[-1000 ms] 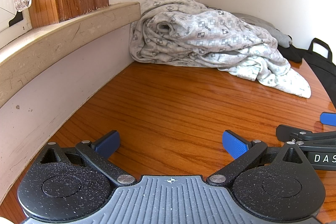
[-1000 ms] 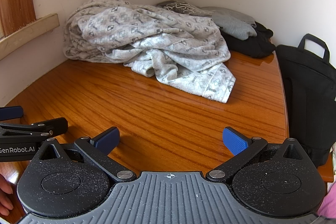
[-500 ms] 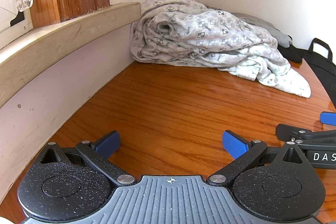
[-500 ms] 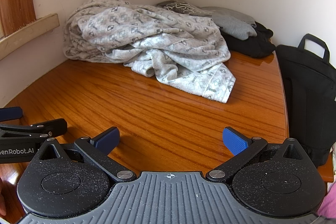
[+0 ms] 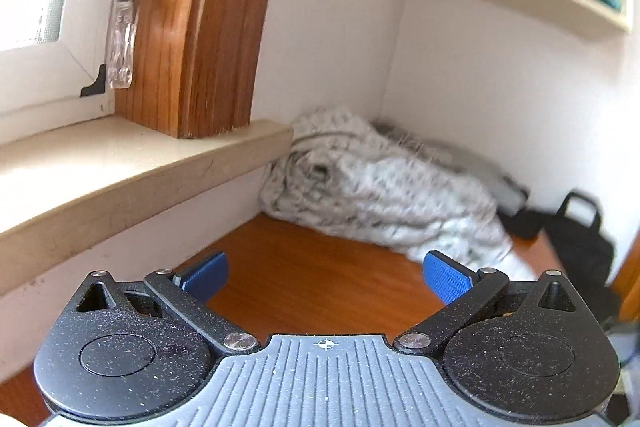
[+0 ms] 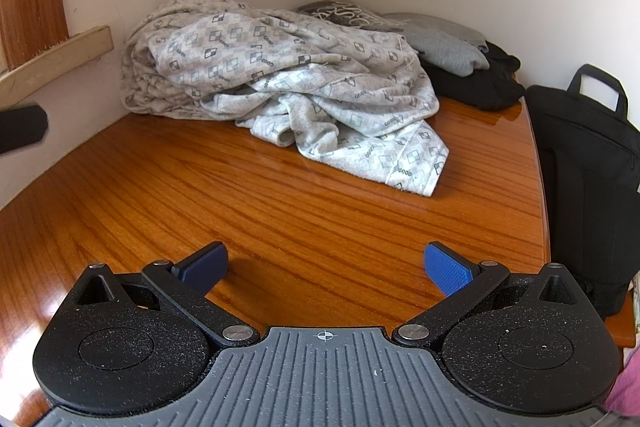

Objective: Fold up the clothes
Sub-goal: 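Reach both grippers toward the crumpled grey-white patterned blanket on the desk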

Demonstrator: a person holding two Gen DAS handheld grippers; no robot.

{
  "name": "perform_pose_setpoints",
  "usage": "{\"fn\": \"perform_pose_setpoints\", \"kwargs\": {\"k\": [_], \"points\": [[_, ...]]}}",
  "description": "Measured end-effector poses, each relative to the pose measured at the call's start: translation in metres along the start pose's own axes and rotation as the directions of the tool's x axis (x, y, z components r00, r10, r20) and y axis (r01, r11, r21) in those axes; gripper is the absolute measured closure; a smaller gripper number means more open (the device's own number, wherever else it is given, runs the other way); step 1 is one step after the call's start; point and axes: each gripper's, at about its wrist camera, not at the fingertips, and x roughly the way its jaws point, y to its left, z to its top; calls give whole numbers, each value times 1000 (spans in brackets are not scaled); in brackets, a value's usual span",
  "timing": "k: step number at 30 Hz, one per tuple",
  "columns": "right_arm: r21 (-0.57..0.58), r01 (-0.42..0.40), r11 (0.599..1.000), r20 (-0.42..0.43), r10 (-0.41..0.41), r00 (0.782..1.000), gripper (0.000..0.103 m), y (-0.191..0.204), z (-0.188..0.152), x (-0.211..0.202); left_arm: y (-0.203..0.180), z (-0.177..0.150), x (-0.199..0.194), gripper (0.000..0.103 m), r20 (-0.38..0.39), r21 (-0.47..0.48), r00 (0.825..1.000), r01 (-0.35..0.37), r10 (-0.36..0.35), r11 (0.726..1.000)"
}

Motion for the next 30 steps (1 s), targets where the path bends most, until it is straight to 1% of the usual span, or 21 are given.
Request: {"fn": "perform_pose_setpoints", "kwargs": {"k": [3,5,6,10,12,13,14,15,17,19,20,21,22,24,25,26,28,29,30], "points": [[10,12,1000,0,-12,1000,0,4,2,2,-6,-1,6,0,-21,42,999,-30,31,999],[21,22,1000,1,-22,1000,0,6,2,3,-8,-3,8,0,-43,43,999,-23,24,999],[19,8,1000,2,-8,1000,0,7,3,2,-8,-4,9,0,-51,40,999,-16,18,999],[-60,-120,991,-32,118,993,0,-4,15,10,-10,-7,5,0,-47,20,999,-5,6,1000],[-54,-148,988,-27,147,989,0,-20,22,12,-13,-8,1,0,-15,5,1000,24,-24,1000],[-34,-159,987,-12,159,987,0,-30,27,11,-15,-9,0,0,3,14,999,37,-37,999],[-8,-190,982,8,190,982,0,-44,31,10,-20,-8,1,0,7,32,999,35,-35,999],[20,-232,972,33,232,972,0,-60,37,9,-25,-7,3,0,3,53,1000,25,-25,998],[89,-322,943,72,316,946,0,-92,50,11,-35,-4,10,0,-4,86,1000,11,-11,996],[147,-391,908,84,383,920,0,-123,65,17,-45,-1,18,0,-9,91,1000,17,-16,996],[151,-413,898,92,403,910,0,-135,72,21,-50,1,24,0,-16,84,1000,27,-26,996],[131,-425,896,101,414,905,0,-145,80,23,-56,2,29,0,-23,78,999,44,-42,996],[109,-422,900,113,411,905,0,-154,87,26,-62,3,35,0,-29,74,998,63,-61,995],[68,-400,914,139,388,911,0,-170,99,30,-76,3,48,0,-38,71,995,93,-90,993],[50,-389,920,152,378,913,0,-178,105,32,-84,3,54,1,-43,76,995,98,-95,992],[31,-378,925,165,368,915,0,-186,111,34,-93,2,61,4,-51,81,993,106,-102,991],[10,-376,927,188,368,911,0,-200,121,38,-109,0,76,9,-78,85,989,134,-128,987],[-4,-385,923,194,379,905,0,-206,125,40,-117,-1,82,15,-92,87,985,151,-143,985],[-24,-401,916,195,397,897,0,-212,129,42,-124,-1,89,25,-105,93,983,161,-151,983]]}}
